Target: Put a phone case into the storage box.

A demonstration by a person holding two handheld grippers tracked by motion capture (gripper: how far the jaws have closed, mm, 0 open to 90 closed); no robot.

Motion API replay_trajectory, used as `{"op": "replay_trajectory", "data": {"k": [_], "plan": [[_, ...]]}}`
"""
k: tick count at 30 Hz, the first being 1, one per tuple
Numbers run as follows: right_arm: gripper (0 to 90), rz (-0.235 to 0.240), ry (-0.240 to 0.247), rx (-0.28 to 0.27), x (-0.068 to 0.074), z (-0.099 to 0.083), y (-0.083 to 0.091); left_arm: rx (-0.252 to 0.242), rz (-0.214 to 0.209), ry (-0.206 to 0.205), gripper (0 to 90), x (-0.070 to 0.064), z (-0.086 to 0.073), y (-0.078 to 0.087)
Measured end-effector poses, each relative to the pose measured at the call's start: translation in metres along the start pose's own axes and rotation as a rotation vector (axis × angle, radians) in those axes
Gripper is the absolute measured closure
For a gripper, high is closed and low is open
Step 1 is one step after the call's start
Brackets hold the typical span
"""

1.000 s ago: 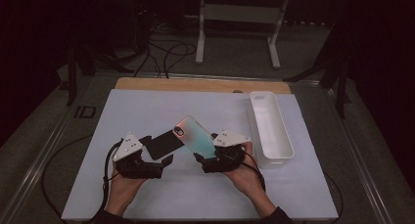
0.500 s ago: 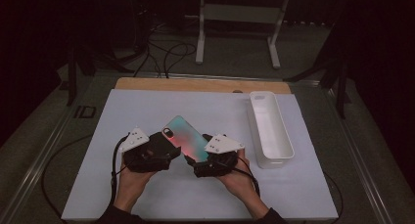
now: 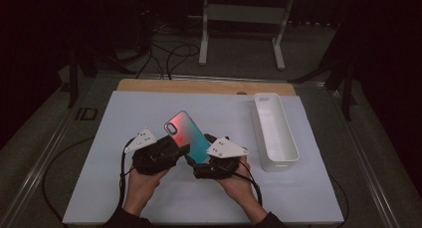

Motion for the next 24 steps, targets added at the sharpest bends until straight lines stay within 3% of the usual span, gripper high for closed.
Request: {"op": "replay_trajectory", "data": {"k": [5,6,9,12,16,20,24], "plan": [[16.5,-0.002,-0.006,-0.014,0.004,0.002,-0.003,-0.004,-0.022,0.004,68.2,-0.006,0.002,-0.006],[16.5,-0.005,0.002,-0.008,0.006,0.0,-0.005,-0.004,-0.029,0.003,73.1,-0.007,0.003,-0.007],[16.5,-0.001,0.013,-0.006,0.011,-0.001,-0.007,0.021,-0.003,-0.002,78.5,-0.005,0.001,-0.011],[16.4,-0.028,0.032,-0.008,0.014,0.0,-0.008,0.019,-0.002,0.008,81.9,-0.004,0.001,-0.012],[16.1,-0.037,0.022,-0.013,0.015,0.0,-0.01,0.027,0.003,0.001,83.6,-0.004,0.001,-0.012],[12.8,0.014,-0.028,0.007,0.015,-0.003,-0.012,0.023,0.003,-0.01,86.5,-0.005,0.002,-0.012],[11.6,0.031,-0.032,0.025,0.013,-0.008,-0.012,0.02,0.02,-0.011,86.6,-0.002,0.003,-0.01]]}}
Point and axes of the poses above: each handheld gripper's, and its own axes: y roughly backward along the jaws, z roughly out of its top, x roughly to its left, the point moved 10 cm from there along -y, roughly forward along the jaws, and after that the axes turned 3 degrees about -y, right-handed, at the moved point
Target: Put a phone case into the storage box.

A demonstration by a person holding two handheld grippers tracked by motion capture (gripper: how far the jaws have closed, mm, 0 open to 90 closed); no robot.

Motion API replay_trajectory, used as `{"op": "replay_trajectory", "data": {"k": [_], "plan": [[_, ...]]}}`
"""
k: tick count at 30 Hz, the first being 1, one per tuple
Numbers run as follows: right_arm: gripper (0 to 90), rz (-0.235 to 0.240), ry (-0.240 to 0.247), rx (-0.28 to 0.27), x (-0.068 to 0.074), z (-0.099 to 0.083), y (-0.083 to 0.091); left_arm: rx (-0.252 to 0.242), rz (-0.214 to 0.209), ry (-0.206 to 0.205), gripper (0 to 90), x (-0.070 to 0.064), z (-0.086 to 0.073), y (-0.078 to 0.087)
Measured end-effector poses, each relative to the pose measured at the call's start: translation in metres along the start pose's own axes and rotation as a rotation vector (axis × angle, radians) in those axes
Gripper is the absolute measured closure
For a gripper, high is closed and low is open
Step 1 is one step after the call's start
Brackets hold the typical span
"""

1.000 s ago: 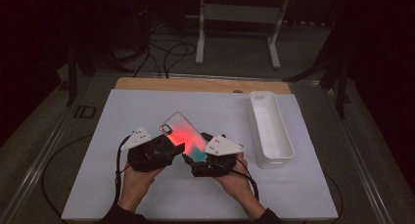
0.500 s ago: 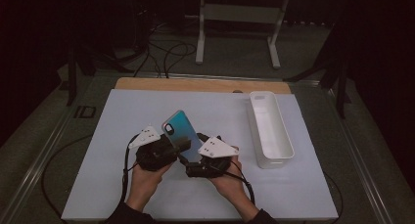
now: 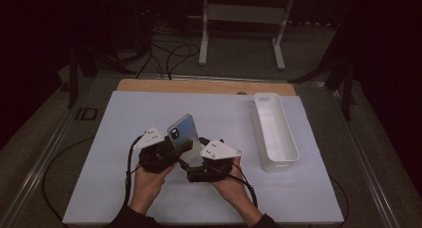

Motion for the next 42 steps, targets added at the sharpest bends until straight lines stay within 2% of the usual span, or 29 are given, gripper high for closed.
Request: {"op": "replay_trajectory", "data": {"k": [8,9,10,20,24,31,37,42], "plan": [[9.9,0.001,0.008,0.013,-0.008,-0.004,0.006,0.002,0.014,-0.01,86.6,0.002,0.0,0.002],[9.9,0.001,0.008,0.013,-0.008,-0.004,0.006,0.0,0.031,-0.019,86.6,0.004,-0.002,0.003],[9.9,0.007,-0.024,0.035,-0.021,-0.009,0.013,0.0,0.033,-0.017,86.5,0.005,-0.002,0.003],[9.5,-0.004,-0.043,0.045,-0.037,-0.012,0.024,0.011,0.057,-0.023,86.5,0.01,-0.01,0.005],[9.5,-0.008,-0.045,0.042,-0.039,-0.01,0.026,0.014,0.068,-0.029,86.5,0.012,-0.013,0.006],[7.9,-0.013,-0.031,0.07,-0.038,-0.005,0.027,0.02,0.082,-0.037,86.5,0.013,-0.016,0.006],[7.8,-0.019,-0.026,0.054,-0.038,0.006,0.028,0.025,0.089,-0.042,86.4,0.013,-0.018,0.004],[7.8,-0.023,-0.041,0.029,-0.039,0.015,0.028,0.03,0.093,-0.05,86.4,0.011,-0.02,0.002]]}}
Point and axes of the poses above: each handheld gripper's, and its own axes: y roughly backward along the jaws, z roughly out of its top, x roughly to its left, the point moved 10 cm from there along -y, roughly forward along the jaws, and after that the axes turned 3 degrees about -y, right-handed, at the moved point
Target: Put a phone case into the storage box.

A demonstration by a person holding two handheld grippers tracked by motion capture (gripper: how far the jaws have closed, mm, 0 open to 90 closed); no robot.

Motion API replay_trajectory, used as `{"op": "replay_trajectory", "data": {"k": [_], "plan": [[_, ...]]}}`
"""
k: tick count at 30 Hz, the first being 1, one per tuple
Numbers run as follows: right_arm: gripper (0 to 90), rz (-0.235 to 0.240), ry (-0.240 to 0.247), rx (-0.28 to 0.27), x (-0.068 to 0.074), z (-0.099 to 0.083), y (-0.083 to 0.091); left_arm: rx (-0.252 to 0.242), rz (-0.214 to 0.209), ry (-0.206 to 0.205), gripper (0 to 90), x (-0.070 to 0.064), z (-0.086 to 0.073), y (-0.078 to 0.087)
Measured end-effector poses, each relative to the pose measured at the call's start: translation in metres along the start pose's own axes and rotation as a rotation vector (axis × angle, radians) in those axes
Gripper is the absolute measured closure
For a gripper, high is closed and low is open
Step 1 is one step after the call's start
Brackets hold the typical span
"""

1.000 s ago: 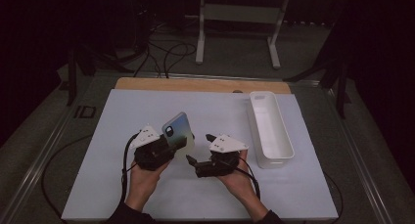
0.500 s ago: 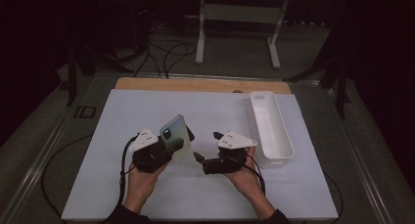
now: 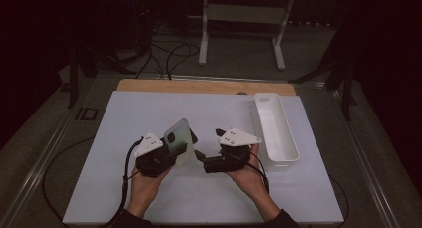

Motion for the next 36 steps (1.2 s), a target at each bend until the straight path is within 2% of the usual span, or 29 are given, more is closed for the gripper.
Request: {"op": "replay_trajectory", "data": {"k": [4,10,29,36], "plan": [[7.9,0.011,-0.009,-0.007,0.003,0.006,-0.002,0.005,-0.001,-0.002,86.4,-0.001,-0.001,-0.001],[7.9,0.018,0.01,-0.01,0.009,0.012,-0.006,0.009,-0.001,-0.005,86.5,-0.003,-0.003,-0.003],[8.1,0.044,-0.018,-0.018,0.023,0.027,-0.019,0.018,-0.012,-0.004,86.4,-0.008,-0.006,-0.008],[11.3,0.055,-0.02,-0.02,0.029,0.032,-0.025,0.022,-0.014,-0.005,86.4,-0.009,-0.007,-0.009]]}}
Point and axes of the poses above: each handheld gripper's, and its own axes: y roughly backward along the jaws, z roughly out of its top, x roughly to its left, the point moved 10 cm from there along -y, roughly forward along the jaws, and after that the axes turned 3 degrees about -y, right-handed, at the moved point
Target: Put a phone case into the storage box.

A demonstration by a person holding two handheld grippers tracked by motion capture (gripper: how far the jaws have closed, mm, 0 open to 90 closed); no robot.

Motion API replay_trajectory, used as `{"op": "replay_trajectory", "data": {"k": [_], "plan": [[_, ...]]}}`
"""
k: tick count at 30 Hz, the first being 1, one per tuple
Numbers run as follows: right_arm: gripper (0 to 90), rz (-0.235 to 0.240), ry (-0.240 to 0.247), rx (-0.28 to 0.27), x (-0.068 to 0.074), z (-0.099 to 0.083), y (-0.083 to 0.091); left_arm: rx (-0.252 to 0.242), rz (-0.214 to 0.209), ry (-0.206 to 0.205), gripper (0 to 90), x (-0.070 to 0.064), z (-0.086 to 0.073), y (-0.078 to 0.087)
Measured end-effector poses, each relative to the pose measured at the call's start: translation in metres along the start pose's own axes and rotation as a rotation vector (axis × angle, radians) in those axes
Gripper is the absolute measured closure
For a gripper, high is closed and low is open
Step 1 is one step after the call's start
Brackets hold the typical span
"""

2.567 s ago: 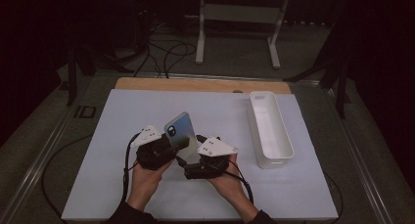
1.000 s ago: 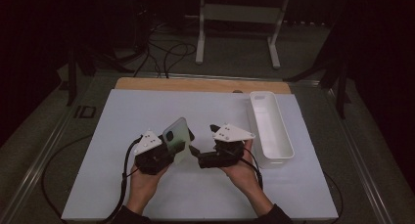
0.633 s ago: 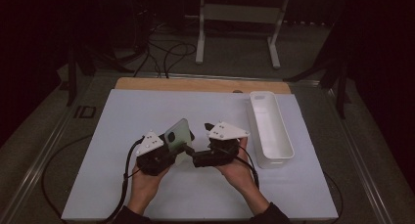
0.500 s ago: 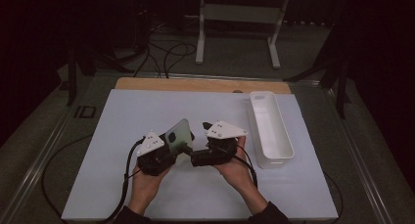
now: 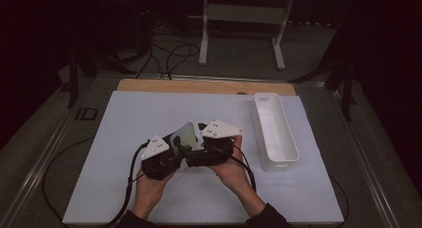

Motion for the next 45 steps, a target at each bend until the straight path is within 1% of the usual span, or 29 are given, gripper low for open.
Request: {"op": "replay_trajectory", "data": {"k": [2,7,11,19,23,27,31,35,37,38,40,41,45], "plan": [[12.6,-0.001,-0.004,-0.004,0.002,0.001,0.0,-0.001,0.002,0.008,86.4,0.0,0.0,0.0],[13.2,0.009,-0.005,-0.012,0.006,0.006,-0.001,0.007,0.004,0.007,86.4,0.0,-0.002,-0.002],[13.5,0.012,0.0,-0.009,0.009,0.006,-0.003,0.007,0.003,-0.003,86.4,-0.003,-0.003,-0.004],[15.1,-0.017,-0.023,-0.012,0.009,0.007,-0.009,0.005,0.03,-0.004,86.3,-0.003,-0.002,-0.005],[15.7,-0.019,-0.029,-0.011,0.009,0.007,-0.01,0.007,0.032,-0.006,86.2,-0.002,-0.003,-0.005],[16.4,-0.03,-0.016,-0.022,0.009,0.007,-0.008,0.004,0.028,-0.01,86.0,-0.003,-0.002,-0.005],[16.5,-0.035,-0.01,-0.021,0.009,0.007,-0.008,0.005,0.025,-0.011,84.8,-0.004,-0.002,-0.006],[16.5,-0.04,-0.014,-0.021,0.007,0.006,-0.008,0.004,0.03,-0.015,77.2,-0.002,-0.001,-0.004],[16.5,-0.044,-0.018,-0.021,0.005,0.005,-0.008,0.003,0.04,-0.018,66.9,-0.001,-0.001,-0.003],[16.5,-0.044,-0.026,-0.022,0.004,0.004,-0.007,0.004,0.038,-0.018,63.5,0.0,-0.001,-0.003],[16.5,-0.048,-0.028,-0.022,0.002,0.004,-0.007,0.007,0.051,-0.022,53.6,0.001,-0.002,-0.003],[16.5,-0.049,-0.029,-0.023,0.001,0.003,-0.006,0.012,0.058,-0.031,48.9,0.001,-0.002,-0.003],[16.5,-0.058,-0.037,-0.024,-0.004,0.003,-0.004,0.026,0.095,-0.047,31.9,0.004,-0.004,-0.003]]}}
Point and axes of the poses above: each handheld gripper's, and its own axes: y roughly backward along the jaws, z roughly out of its top, x roughly to its left, the point moved 10 cm from there along -y, roughly forward along the jaws, and after that the axes turned 3 degrees about -y, right-handed, at the moved point
